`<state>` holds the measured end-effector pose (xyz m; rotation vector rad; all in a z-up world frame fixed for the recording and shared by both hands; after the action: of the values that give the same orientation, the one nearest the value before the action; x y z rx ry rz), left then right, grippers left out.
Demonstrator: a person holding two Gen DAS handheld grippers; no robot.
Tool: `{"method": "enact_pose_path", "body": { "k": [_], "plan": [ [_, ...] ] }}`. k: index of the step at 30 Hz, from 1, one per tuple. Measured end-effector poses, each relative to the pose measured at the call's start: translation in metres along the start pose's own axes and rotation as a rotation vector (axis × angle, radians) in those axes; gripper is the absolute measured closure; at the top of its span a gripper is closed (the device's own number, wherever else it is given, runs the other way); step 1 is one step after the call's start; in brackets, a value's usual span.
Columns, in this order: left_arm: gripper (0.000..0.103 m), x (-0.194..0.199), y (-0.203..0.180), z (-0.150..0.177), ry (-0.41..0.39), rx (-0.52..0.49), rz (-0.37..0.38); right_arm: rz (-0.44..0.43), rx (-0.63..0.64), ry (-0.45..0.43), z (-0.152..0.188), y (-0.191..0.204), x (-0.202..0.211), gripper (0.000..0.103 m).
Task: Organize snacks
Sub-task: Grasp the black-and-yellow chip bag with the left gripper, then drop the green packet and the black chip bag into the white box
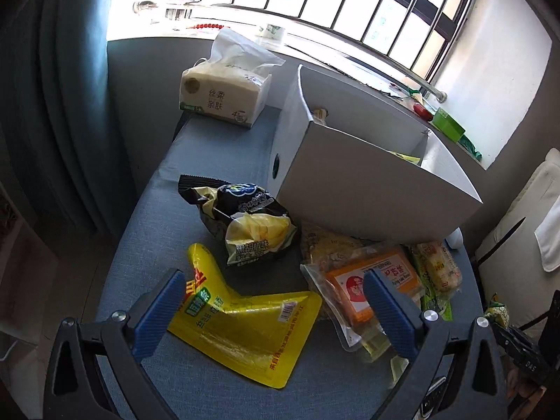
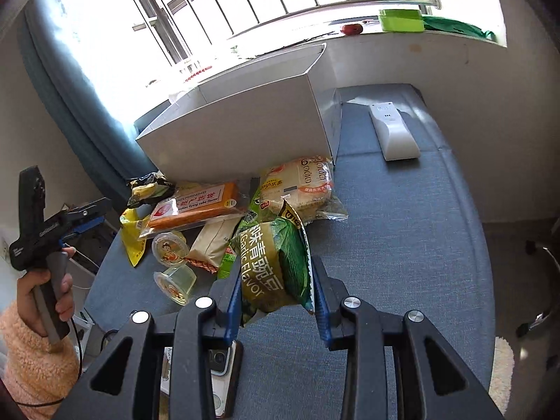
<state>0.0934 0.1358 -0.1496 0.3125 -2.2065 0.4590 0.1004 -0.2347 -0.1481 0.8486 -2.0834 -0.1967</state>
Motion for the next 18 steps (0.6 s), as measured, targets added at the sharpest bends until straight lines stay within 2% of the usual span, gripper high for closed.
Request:
{"method": "enact_pose_path", "body": {
  "k": [5,7,9,10,11,14,18],
  "plan": [
    [0.0,-0.049,0.019,-0.028,0.075,0.086,0.004,-0.006,-0.007,-0.012,0.003,0.002,0.011,0.065],
    [0.001,-0.064,0.022,-0.035,0.097,0.097,-0.014,-0.008,0.0,-0.01,0.003,0.003,0.013,0.065],
    [0.002,-0.078,0.024,-0.042,0.128,0.108,-0.003,-0.007,0.004,-0.007,0.003,0.004,0.013,0.065],
    [0.01,-0.083,0.024,-0.043,0.143,0.116,0.005,-0.01,0.008,-0.005,0.002,0.006,0.012,0.065],
    [0.028,-0.083,0.024,-0.045,0.126,0.11,0.001,-0.011,0.013,-0.004,0.002,0.007,0.012,0.065],
    [0.055,-0.076,0.023,-0.044,0.121,0.116,0.039,-0.02,0.02,0.0,0.001,0.01,0.01,0.065],
    [0.057,-0.036,0.017,-0.031,0.014,0.044,0.04,-0.031,0.028,-0.002,0.0,0.014,0.01,0.065]
  ]
}}
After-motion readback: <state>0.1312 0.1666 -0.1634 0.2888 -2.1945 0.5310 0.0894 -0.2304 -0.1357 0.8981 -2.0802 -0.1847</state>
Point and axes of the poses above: each gripper's, at about its wrist camera, not at the fingertips, and x roughly against the way its jaws point, y to its left, z to its underside, the point moved 1 cm from there along -x, roughly the way its jaws point, and after that the axes turned 6 degrees about -z, right-handed, at the moved point
